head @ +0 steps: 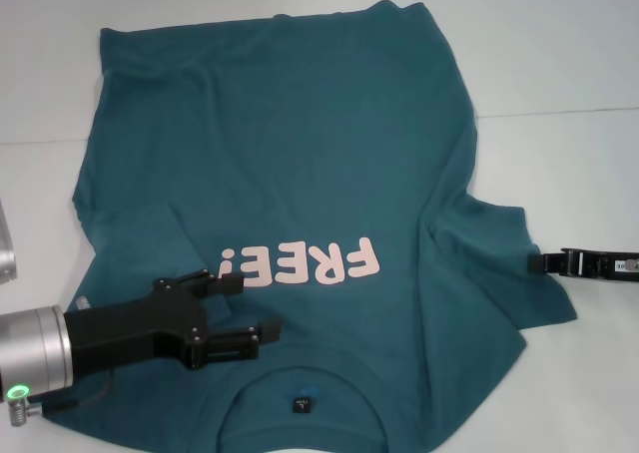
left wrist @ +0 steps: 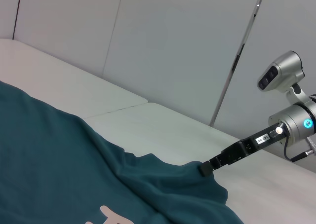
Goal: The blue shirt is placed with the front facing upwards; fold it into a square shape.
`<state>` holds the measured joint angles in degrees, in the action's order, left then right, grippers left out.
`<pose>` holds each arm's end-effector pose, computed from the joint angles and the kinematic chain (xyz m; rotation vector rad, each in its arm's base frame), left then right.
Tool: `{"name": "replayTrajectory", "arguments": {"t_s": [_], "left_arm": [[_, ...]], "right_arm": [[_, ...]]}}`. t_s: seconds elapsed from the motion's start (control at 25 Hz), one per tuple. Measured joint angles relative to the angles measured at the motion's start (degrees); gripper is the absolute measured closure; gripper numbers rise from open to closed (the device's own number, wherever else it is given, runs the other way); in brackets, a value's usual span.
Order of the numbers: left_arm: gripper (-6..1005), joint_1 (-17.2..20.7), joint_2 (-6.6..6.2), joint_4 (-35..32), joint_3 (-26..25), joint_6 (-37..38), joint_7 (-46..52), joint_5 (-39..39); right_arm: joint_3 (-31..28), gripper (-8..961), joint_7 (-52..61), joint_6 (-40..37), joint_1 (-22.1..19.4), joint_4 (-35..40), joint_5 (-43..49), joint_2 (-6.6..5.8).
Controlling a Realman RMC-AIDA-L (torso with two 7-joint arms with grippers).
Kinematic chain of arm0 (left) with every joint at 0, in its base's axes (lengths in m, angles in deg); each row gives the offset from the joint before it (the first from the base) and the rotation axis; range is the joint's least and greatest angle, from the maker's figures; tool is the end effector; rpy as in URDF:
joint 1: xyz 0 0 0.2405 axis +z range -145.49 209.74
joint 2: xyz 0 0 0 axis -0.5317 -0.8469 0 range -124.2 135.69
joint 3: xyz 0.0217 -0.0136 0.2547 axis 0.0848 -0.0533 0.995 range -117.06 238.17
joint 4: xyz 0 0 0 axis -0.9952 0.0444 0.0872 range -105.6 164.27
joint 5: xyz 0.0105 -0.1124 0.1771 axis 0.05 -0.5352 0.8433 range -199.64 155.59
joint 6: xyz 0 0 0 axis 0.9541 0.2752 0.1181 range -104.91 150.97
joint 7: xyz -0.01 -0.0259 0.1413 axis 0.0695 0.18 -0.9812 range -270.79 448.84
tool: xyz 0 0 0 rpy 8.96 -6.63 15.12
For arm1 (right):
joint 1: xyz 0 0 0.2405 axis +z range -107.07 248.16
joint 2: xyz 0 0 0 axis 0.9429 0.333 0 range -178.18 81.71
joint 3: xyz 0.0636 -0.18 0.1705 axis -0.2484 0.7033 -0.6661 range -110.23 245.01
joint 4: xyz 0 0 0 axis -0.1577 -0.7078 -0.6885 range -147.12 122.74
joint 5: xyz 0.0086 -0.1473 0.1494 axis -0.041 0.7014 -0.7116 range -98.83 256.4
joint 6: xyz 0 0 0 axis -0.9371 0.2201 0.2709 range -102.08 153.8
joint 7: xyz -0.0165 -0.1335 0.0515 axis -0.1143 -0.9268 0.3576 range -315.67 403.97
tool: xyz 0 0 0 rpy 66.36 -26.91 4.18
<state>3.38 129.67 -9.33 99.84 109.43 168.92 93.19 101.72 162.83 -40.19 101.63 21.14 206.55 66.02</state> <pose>-0.2565 0.3198 -0.0303 -2.6964 -0.7099 -0.7389 0.3446 0.3608 0.0319 -2.0781 1.5470 0.4209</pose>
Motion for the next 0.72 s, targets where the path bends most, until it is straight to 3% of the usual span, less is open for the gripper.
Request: {"name": "replayTrajectory", "arguments": {"t_s": [0.28, 0.72], "left_arm": [[99, 0.0, 0.0, 0.0, 0.0, 0.0, 0.0, 0.0], [101, 0.1, 0.0, 0.2, 0.0, -0.7, 0.1, 0.0]], "right_arm": [[-0.1, 949, -0.2, 0.3, 0.2, 0.3, -0.2, 0.0], [-2.4, 949, -0.5, 3.1, -0.1, 1.8, -0.6, -0.12]]}}
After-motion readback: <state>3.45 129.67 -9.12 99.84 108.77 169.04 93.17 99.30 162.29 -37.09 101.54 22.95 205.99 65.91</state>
